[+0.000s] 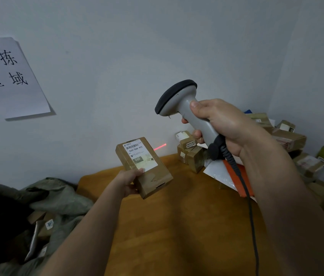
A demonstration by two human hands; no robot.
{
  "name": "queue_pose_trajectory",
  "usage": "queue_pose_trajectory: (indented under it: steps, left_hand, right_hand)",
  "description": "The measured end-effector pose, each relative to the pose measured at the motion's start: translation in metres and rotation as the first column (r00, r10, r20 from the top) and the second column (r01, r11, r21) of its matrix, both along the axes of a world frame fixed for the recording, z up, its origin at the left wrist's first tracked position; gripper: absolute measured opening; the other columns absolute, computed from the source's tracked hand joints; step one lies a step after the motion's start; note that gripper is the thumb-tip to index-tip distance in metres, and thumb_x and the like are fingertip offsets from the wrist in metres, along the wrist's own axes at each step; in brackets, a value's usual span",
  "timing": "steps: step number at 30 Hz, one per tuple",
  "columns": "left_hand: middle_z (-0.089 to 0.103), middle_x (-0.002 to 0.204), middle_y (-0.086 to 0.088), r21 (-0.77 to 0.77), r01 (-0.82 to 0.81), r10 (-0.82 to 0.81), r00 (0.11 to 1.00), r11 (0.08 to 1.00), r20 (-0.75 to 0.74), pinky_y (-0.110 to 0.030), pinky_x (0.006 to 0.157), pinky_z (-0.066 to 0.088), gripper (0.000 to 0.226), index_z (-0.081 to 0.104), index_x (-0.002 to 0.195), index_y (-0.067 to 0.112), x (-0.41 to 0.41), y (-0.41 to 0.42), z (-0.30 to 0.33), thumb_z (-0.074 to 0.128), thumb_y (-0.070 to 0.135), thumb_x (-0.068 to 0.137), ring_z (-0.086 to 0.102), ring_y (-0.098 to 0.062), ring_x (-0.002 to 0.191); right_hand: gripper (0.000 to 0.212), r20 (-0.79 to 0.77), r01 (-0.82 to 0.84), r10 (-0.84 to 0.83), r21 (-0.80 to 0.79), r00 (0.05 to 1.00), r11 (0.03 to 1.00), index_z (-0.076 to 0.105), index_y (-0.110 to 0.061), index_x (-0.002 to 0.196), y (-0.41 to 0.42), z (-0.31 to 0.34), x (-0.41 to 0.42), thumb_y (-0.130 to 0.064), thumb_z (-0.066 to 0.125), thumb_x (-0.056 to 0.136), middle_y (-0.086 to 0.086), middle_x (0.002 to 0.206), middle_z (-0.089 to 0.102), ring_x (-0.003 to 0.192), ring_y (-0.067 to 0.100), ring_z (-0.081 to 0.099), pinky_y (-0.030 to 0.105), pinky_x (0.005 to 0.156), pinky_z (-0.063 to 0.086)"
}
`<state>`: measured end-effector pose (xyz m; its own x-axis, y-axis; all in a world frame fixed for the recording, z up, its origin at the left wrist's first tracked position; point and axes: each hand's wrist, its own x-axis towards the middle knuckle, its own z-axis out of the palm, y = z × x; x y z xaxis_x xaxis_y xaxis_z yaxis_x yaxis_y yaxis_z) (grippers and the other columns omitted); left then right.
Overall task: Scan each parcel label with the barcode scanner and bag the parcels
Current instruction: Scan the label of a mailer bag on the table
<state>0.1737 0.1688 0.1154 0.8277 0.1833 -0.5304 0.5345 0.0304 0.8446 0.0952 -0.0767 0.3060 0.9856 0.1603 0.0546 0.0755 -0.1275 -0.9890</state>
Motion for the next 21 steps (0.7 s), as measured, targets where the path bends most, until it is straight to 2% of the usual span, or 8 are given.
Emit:
queue_pose_trajectory:
  steps: [3,9,21]
  left_hand:
    - [0.058,0.121,-0.017,0.003,-0.004,0.004,1.0,1.0,0.003,-0.06,0.089,0.05,0.044,0.048,0.128,0.003,-0.001,-0.002,-0.002,0.068,0.012,0.089,0.058,-0.04,0.107]
    - [0.06,0.106,-0.014,-0.001,-0.009,0.009,1.0,1.0,0.008,-0.056,0.08,0.051,0.042,0.048,0.127,0.002,-0.003,-0.008,-0.005,0.067,0.012,0.09,0.059,-0.037,0.099]
    - [0.061,0.109,-0.015,0.014,-0.016,0.016,1.0,1.0,0.003,-0.058,0.08,0.052,0.041,0.049,0.125,0.003,-0.002,-0.02,-0.004,0.067,0.012,0.09,0.06,-0.038,0.101]
  right_hand:
    - [0.033,0.005,-0.005,0.005,0.002,1.0,1.0,0.058,-0.001,0.112,-0.004,0.002,-0.001,-0.03,0.045,0.104,0.012,0.103,0.058,0.057,0.012,0.051,0.028,0.055,0.044]
    - [0.034,0.007,0.0,0.0,0.002,1.0,1.0,0.058,-0.001,0.113,-0.012,0.004,-0.002,-0.031,0.044,0.104,0.012,0.102,0.058,0.058,0.013,0.052,0.027,0.055,0.045]
    - [0.03,-0.045,-0.025,0.025,0.001,0.999,1.0,0.057,-0.006,0.112,-0.017,0.003,0.0,-0.032,0.045,0.104,0.011,0.108,0.06,0.059,0.013,0.054,0.029,0.058,0.047]
